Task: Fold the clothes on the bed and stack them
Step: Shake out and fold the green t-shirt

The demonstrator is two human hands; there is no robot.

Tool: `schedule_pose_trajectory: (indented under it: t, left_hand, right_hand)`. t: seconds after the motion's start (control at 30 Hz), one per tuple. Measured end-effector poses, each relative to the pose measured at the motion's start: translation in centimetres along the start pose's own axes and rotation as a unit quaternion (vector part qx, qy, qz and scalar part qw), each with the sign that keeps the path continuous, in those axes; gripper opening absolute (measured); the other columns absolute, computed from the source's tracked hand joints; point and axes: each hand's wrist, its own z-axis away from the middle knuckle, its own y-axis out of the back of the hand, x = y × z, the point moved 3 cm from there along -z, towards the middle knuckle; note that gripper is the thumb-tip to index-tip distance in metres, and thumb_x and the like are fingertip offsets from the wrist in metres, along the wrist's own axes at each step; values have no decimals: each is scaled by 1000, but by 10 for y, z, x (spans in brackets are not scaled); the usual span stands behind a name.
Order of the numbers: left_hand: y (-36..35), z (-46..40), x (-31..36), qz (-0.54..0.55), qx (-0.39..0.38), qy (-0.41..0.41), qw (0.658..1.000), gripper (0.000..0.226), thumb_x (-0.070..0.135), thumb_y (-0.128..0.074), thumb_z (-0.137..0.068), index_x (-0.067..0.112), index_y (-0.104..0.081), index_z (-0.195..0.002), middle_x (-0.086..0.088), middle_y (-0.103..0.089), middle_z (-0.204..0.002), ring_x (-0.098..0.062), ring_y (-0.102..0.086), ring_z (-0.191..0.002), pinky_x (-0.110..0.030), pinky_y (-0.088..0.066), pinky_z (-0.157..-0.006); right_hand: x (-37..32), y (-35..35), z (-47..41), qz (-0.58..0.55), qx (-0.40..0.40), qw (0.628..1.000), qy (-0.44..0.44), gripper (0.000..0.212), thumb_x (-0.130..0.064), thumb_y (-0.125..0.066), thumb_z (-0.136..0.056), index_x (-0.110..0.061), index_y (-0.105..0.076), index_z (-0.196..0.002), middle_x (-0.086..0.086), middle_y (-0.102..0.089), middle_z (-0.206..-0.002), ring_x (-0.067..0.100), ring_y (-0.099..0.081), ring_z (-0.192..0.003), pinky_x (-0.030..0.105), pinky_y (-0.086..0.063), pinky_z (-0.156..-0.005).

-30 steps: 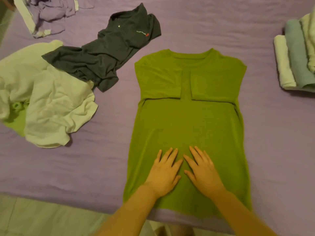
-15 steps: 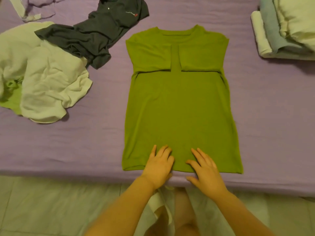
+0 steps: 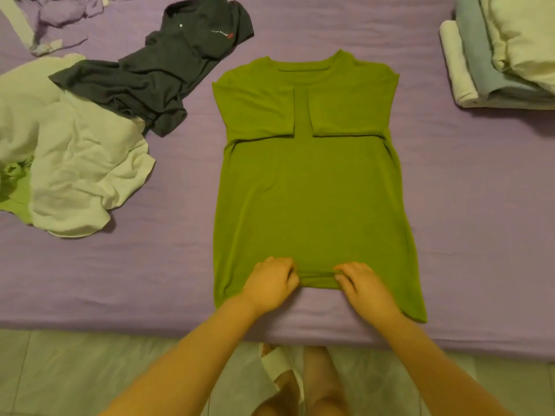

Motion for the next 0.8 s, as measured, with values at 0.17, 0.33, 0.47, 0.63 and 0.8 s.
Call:
schedule_pose_trajectory:
  t: [0.17, 0.33, 0.47, 0.63, 0.8]
  left_hand:
    - [50, -46, -10, 137, 25, 61, 988, 31, 36, -49, -97, 7, -58, -96, -17, -66, -93, -33, -60, -90, -41, -42, -72]
    - [113, -92, -23, 121, 21, 71, 990, 36, 44, -70, -81, 12, -59, -92, 0, -53, -74, -22, -49, -72, -33, -31, -62]
    - [158, -137, -39, 213, 83, 93, 969, 18, 19, -71, -84, 3, -67, -92, -9, -60, -79, -17, -50, -74, -30, -33, -66]
    - [200, -186, -56, 228, 132, 109, 958, 12, 15, -59, -93, 6, -66, -96, 2, -48, -63, -18, -46, -70, -32, -32, -63]
    - [229, -228, -74, 225, 178, 122, 950, 13, 19, -57, -94, 11, -54, -84, -16, -54, -72, -25, -48, -72, -36, -28, -63]
  right_hand:
    - [-7, 56, -60, 63, -1, 997, -39, 31, -40, -45, -97, -15, -60, -109, 11, -68, -108, 32, -62, -101, 39, -45, -73]
    - [-7, 109, -129, 110, 2, 994, -9, 40, -49, -46, -93, -9, -54, -90, 19, -66, -88, 38, -61, -89, 39, -38, -61]
    - [-4, 134, -182, 103, -56, 992, 48, 39, -50, -52, -90, -11, -57, -98, 13, -65, -98, 33, -59, -95, 37, -38, -67]
    - [-1, 157, -249, 42, 15, 999, 32, 29, -37, -48, -96, -10, -60, -93, 15, -65, -97, 37, -61, -92, 44, -47, -71]
    - [-11, 178, -312, 38, 69, 996, -51, 32, -42, -53, -93, -14, -50, -76, 20, -65, -89, 39, -60, -89, 39, -38, -61]
